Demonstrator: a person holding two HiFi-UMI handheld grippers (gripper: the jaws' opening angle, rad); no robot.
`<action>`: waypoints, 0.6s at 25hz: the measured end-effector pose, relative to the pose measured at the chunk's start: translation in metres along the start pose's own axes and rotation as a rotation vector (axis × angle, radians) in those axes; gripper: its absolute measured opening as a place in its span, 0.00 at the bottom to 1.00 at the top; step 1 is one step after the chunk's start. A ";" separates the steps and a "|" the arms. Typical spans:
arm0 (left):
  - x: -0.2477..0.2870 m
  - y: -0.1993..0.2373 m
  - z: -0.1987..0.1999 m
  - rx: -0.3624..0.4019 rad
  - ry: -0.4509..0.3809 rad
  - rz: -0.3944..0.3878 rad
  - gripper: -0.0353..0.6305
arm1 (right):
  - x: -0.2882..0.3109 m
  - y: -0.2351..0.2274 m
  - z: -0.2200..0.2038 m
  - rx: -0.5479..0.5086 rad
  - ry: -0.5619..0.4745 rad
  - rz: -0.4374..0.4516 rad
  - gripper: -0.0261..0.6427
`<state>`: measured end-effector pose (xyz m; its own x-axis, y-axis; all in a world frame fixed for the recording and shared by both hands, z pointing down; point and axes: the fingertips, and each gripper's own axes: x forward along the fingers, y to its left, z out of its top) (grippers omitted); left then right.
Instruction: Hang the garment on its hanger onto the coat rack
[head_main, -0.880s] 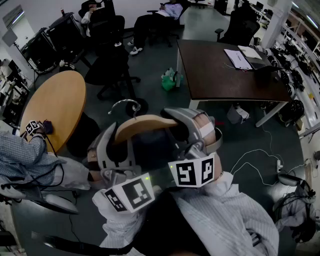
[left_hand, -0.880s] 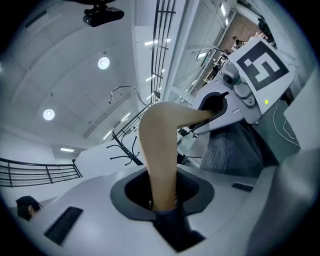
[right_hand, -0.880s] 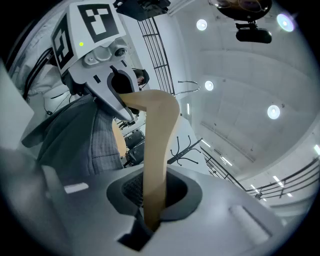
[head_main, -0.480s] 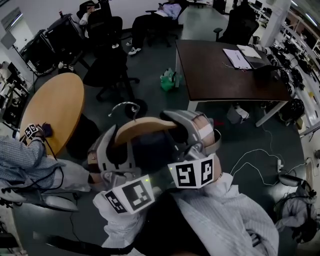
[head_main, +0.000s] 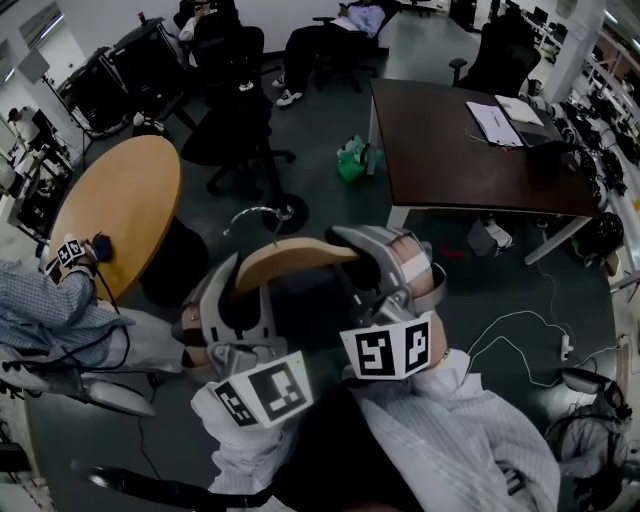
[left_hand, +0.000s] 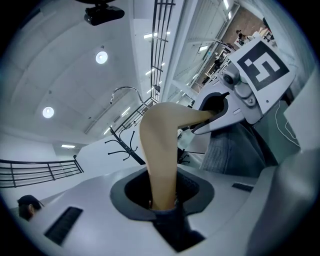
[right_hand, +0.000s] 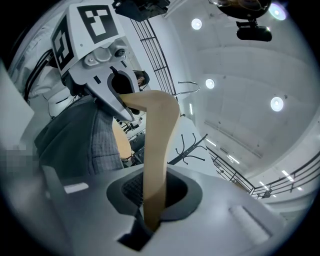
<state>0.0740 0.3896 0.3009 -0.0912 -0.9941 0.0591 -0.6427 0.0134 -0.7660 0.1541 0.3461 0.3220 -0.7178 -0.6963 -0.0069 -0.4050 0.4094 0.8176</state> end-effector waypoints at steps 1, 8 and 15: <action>0.004 0.000 -0.001 -0.002 0.006 -0.003 0.18 | 0.004 -0.001 -0.002 0.001 -0.001 0.005 0.08; 0.069 0.007 -0.018 -0.004 0.020 -0.025 0.18 | 0.062 -0.009 -0.030 0.000 0.025 0.021 0.08; 0.175 0.033 -0.064 0.030 0.020 -0.073 0.18 | 0.172 -0.014 -0.061 -0.013 0.085 0.014 0.08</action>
<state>-0.0122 0.2228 0.3272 -0.0608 -0.9899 0.1281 -0.6252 -0.0623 -0.7779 0.0713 0.1847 0.3445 -0.6723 -0.7384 0.0529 -0.3874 0.4119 0.8248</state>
